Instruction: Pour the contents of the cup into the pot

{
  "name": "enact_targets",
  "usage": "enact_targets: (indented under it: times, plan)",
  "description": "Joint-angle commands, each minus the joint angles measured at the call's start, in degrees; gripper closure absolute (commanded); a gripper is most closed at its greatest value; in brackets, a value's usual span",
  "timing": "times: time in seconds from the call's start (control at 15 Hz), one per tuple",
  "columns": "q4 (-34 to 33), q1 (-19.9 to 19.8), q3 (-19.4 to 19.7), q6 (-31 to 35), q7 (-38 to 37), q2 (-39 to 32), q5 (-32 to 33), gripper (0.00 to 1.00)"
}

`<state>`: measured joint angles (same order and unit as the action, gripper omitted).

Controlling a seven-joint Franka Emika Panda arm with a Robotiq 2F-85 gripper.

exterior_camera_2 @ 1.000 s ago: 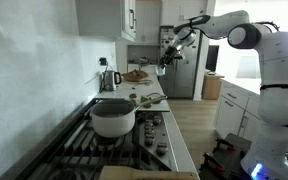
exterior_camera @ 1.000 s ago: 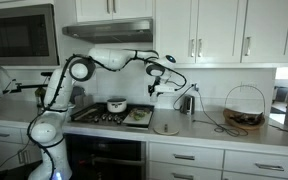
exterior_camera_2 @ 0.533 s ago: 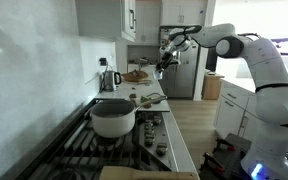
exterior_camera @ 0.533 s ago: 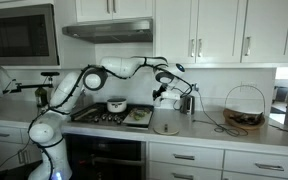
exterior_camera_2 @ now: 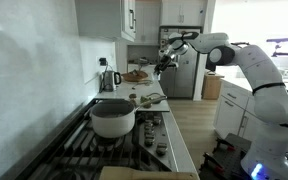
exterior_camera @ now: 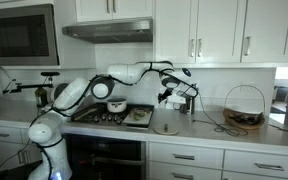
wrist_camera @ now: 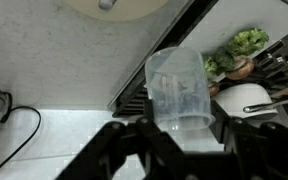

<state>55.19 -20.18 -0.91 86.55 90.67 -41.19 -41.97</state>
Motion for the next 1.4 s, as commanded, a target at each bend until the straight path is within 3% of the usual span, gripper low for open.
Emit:
enact_targets:
  times: [0.0,0.67,1.0,1.33]
  plan:
    - [-6.75,-0.09,-1.04,-3.0,-2.29,-4.29,-0.49,0.7]
    - [-14.79,1.73,-4.45,-7.76,-3.84,-11.77,0.01,0.7]
    - [-18.57,4.44,-4.66,-4.52,-4.03,-16.68,0.43,0.7]
    - [-21.11,6.61,-4.3,4.13,-3.44,-20.07,0.06,0.7]
